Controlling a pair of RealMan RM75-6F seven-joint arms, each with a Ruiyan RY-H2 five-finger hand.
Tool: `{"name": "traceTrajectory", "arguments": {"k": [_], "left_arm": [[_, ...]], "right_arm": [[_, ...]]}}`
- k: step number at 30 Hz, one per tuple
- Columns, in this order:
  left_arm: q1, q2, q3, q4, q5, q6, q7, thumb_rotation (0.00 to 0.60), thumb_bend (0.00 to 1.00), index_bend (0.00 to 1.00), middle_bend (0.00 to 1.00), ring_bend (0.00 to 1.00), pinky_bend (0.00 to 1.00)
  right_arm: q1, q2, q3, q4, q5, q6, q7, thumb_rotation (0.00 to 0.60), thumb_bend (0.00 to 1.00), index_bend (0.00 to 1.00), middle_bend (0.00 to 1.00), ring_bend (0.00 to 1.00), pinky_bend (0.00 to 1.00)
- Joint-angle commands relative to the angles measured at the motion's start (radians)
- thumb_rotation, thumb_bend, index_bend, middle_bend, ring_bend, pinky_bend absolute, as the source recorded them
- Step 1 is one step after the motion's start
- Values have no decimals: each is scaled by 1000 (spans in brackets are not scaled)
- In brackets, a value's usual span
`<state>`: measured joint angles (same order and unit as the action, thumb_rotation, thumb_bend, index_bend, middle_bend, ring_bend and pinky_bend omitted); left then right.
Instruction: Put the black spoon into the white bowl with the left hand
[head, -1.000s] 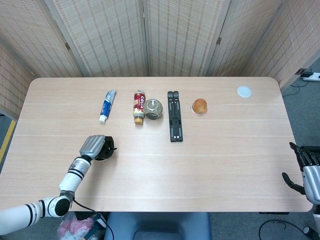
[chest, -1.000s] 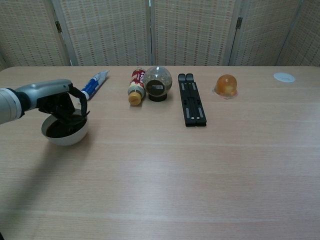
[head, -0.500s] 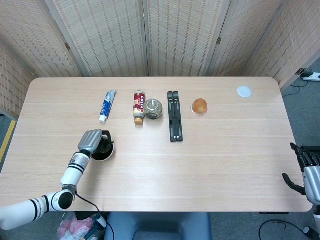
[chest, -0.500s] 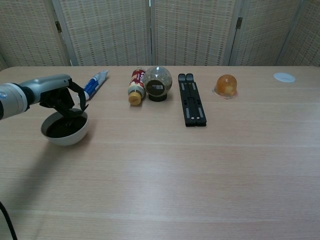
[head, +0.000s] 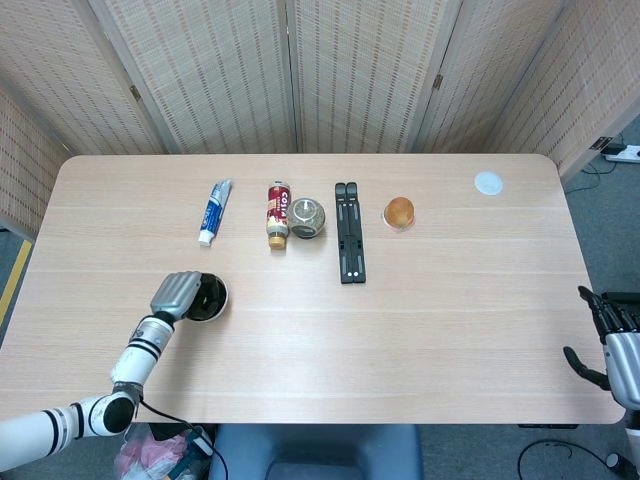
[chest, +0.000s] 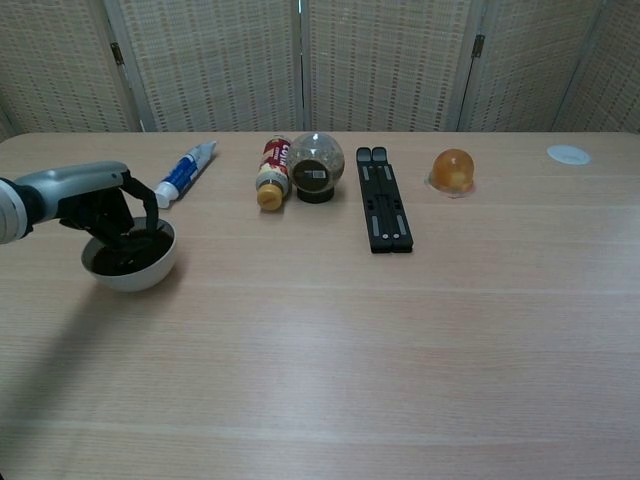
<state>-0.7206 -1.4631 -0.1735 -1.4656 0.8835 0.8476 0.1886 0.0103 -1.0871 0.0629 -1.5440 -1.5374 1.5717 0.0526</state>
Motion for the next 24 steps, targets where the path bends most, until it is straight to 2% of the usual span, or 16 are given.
{"name": "traceTrajectory", "arguments": {"k": [1,14,24], "left_arm": [[-9,-8,-3,1,-1,-6,3,600,527,735,1000,930,1000],[-58,-73,-37,91,-55,-16,26,600,527,736,1000,930,1000],[-44,-43,-25,89,-79,-9,41,600,528,738,1000,930,1000]], "right_arm": [[-2,0,0,1,1,2,2,600,188,85,213,223,288],[-9,0,0,6,6,8,8,600,188,85,213,223,288],[-3,-4,1,9,3,-1,8,600,188,85,213,223,288]]}}
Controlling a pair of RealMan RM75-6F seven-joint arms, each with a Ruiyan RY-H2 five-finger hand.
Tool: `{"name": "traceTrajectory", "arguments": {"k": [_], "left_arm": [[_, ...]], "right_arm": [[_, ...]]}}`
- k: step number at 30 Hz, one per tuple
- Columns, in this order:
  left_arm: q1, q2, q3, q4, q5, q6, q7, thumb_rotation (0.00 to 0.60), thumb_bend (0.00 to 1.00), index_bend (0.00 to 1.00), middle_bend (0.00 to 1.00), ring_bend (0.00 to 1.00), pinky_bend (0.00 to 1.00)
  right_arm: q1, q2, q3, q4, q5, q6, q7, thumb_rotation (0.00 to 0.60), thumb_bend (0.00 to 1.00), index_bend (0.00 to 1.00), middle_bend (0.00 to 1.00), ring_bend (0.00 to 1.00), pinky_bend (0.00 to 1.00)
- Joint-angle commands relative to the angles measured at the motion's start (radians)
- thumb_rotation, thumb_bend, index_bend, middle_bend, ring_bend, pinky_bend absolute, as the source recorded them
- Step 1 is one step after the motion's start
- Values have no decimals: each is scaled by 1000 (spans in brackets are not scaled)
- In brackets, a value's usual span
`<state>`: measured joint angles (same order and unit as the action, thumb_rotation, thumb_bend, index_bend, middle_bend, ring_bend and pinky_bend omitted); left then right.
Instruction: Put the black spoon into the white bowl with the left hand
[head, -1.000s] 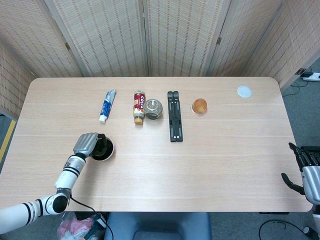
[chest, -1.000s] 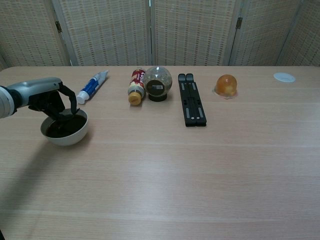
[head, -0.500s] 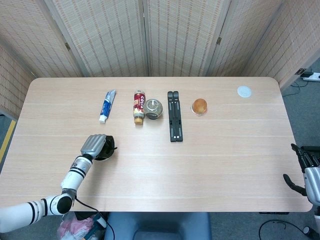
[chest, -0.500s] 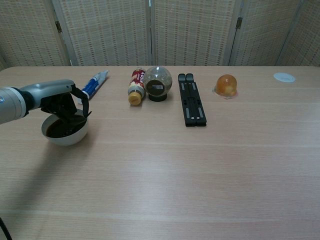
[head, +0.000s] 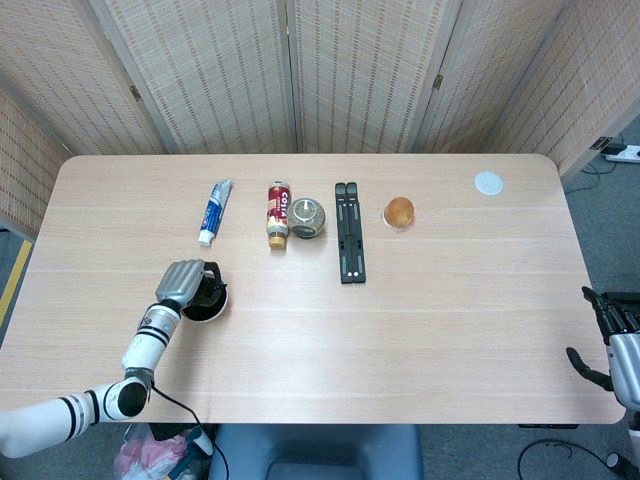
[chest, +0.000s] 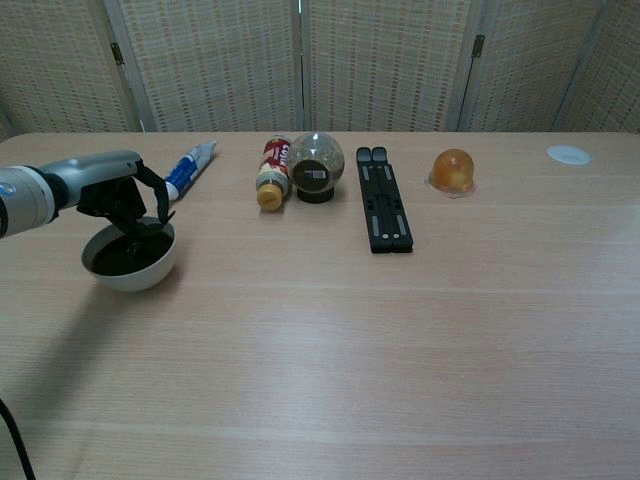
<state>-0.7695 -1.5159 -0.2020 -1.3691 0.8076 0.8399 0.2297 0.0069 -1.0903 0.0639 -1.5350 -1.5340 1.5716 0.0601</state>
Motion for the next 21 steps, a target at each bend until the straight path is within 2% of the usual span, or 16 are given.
{"name": "traceTrajectory", "arguments": {"k": [1,11,21], "left_arm": [[7,16,6,-12,-5,-3,0,600,527,738,1000,930,1000],[20,60,33,-87,0,-9,13,600,527,738,1000,930,1000],[-10,41,22,-97,-10,-23,19,600,527,739,1000,930,1000]], "right_arm": [[1,-1,1,0,0,-2,0,600,188,85,213,223,288],[5,-4,0,8,-1,-7,7,600,188,85,213,222,288],[-3,-5,2,19,9,0,20,600,188,85,213,223,288]]}}
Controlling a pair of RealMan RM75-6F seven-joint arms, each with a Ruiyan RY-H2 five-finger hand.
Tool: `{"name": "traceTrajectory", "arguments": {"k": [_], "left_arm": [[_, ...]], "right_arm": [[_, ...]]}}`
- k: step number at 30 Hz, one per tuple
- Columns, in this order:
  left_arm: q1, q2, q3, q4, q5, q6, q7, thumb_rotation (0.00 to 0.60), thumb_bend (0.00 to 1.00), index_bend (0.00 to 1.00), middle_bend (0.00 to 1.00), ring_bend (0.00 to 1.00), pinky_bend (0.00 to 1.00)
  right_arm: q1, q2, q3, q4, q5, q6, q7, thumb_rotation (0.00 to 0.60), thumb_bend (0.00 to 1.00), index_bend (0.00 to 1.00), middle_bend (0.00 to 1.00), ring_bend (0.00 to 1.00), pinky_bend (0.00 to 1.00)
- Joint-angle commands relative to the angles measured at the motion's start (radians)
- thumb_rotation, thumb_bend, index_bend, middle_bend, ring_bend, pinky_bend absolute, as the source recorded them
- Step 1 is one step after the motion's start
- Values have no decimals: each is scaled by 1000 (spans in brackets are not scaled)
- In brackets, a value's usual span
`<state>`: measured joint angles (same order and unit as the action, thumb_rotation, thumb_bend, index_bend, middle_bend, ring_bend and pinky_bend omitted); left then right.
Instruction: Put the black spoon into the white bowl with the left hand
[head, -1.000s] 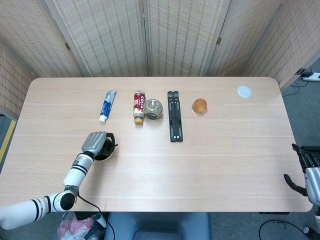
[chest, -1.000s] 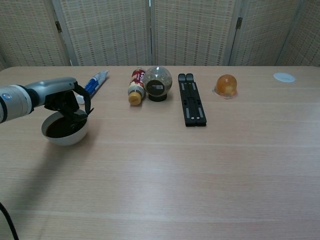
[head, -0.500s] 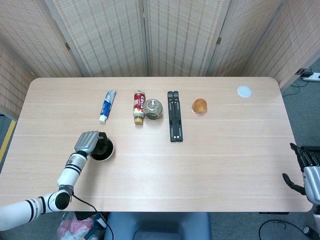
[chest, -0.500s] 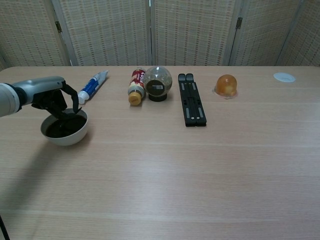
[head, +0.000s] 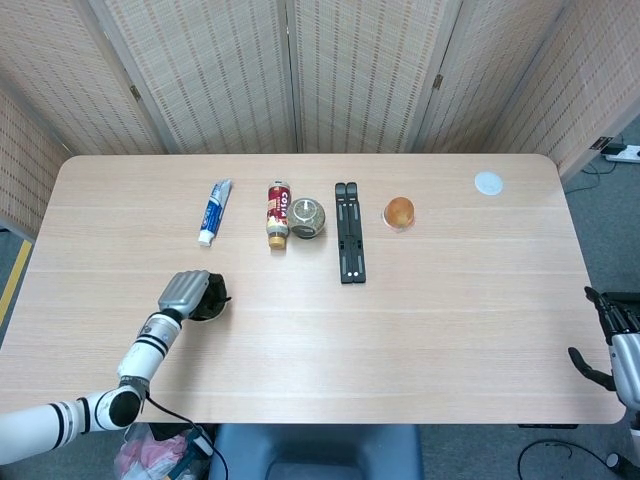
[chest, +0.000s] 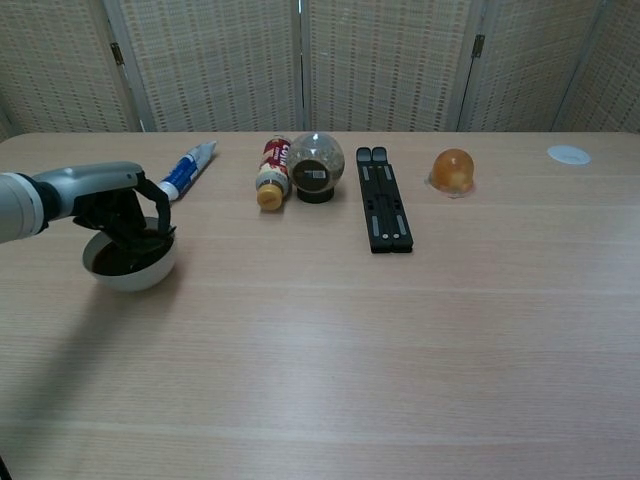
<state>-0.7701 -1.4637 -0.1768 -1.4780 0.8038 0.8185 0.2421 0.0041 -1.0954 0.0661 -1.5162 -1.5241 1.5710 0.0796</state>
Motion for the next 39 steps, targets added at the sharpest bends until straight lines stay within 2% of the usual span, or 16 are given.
{"name": "traceTrajectory", "arguments": {"k": [1,10,17,20,22,25,28,31,35,39], "left_arm": [[-14,-16,-5,18,-10,-2,9,600,527,739,1000,930,1000],[-38,-49,-21,95,-60,-3,19,600,527,741,1000,930,1000],[-17,-11,-11,66,-55,6,9,600,524,720,1000,930,1000],[-5,8,-10,39,-46,11,-7,600,518,568,1000,929,1000],[2,14,-7,27,-36,18,-13,600,510,411,1000,927,1000],[11,24,-8,7,-18,31,-25,600,487,275,1000,924,1000],[24,38,-7,-18,5,49,-38,600,438,191,1000,920,1000],[41,60,-9,-48,24,72,-51,600,387,137,989,910,1000],[87,87,-23,-86,64,157,-92,600,380,135,940,869,1000],[148,120,-16,-107,119,275,-98,600,379,184,802,723,999]], "right_arm": [[0,0,0,1,-1,1,1,600,188,85,213,223,288],[-4,1,0,1,0,5,2,600,188,85,213,223,288],[-1,-1,1,1,-5,4,0,600,188,85,213,223,288],[1,-2,2,2,-7,3,0,600,188,85,213,224,288],[3,-3,2,2,-9,3,0,600,188,85,213,224,288],[2,-1,3,-1,-10,6,-1,600,188,85,214,228,288],[1,1,3,-5,-10,9,-4,600,188,85,215,228,288],[0,3,3,-9,-10,12,-8,600,188,85,217,228,288],[-4,8,3,-12,-8,14,-8,600,188,85,216,228,288],[-2,16,3,-16,-9,10,-8,600,187,85,216,228,288]]}}
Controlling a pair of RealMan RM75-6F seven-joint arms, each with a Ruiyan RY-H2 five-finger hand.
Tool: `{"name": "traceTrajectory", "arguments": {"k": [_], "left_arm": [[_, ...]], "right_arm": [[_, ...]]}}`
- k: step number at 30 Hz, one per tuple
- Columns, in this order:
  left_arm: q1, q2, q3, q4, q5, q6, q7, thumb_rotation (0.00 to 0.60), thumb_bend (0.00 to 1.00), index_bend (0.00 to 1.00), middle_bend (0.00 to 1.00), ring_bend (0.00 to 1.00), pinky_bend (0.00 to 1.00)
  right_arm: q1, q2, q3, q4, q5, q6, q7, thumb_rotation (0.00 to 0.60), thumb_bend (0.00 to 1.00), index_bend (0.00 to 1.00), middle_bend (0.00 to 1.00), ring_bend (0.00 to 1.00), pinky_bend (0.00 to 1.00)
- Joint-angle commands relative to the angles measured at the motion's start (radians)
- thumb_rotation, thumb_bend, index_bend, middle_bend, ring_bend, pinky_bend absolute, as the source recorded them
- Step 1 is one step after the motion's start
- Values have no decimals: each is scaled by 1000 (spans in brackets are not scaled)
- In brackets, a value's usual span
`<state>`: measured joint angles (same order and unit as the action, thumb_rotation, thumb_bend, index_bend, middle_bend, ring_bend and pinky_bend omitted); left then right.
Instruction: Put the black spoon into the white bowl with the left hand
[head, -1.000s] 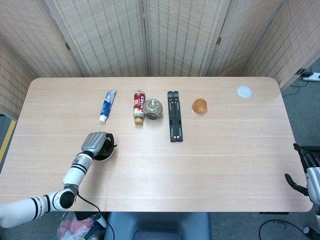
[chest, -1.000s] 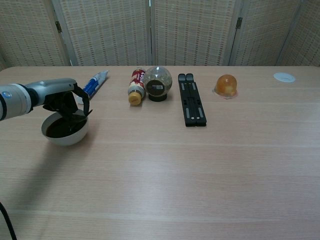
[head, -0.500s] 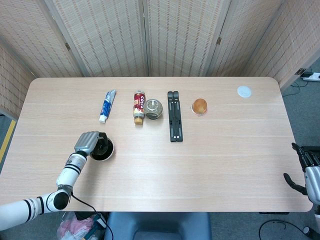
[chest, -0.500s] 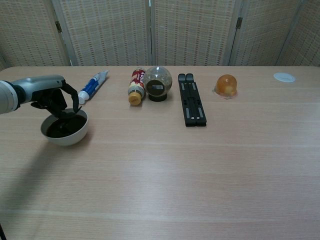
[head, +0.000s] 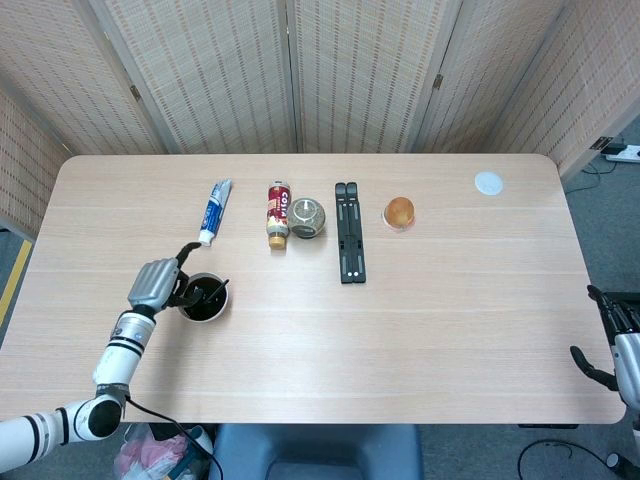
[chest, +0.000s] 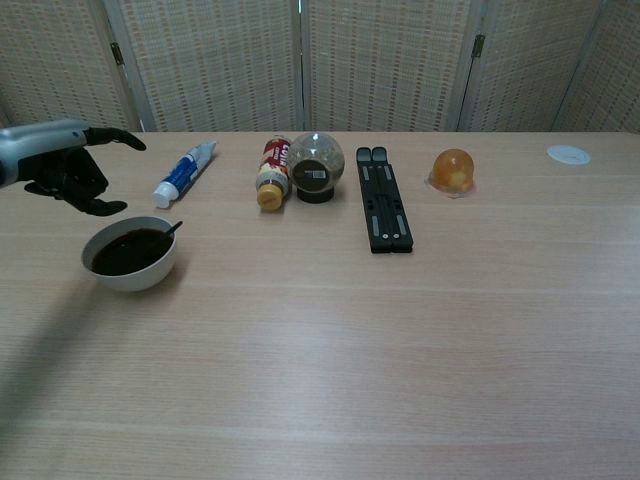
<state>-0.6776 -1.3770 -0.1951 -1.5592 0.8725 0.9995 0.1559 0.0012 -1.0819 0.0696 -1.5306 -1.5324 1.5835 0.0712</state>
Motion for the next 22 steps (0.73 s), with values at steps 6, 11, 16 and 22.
{"name": "traceTrajectory", "arguments": {"k": [6,11,16,22], "left_arm": [[150,85,50,-33,139,228,5,600,355,202,557,466,761],[234,98,98,-26,231,361,29,600,325,198,419,343,536],[316,120,151,-55,306,463,74,600,308,195,373,304,453],[400,130,188,-75,389,578,107,600,307,193,367,295,419]], "right_arm": [[16,24,-9,-12,3,-47,9,600,192,85,209,228,288],[35,35,-17,-7,-20,-72,39,600,205,85,185,184,253],[49,34,-18,4,-48,-69,60,600,208,85,176,138,197],[53,25,-21,2,-59,-62,61,600,208,85,175,133,185]]}}
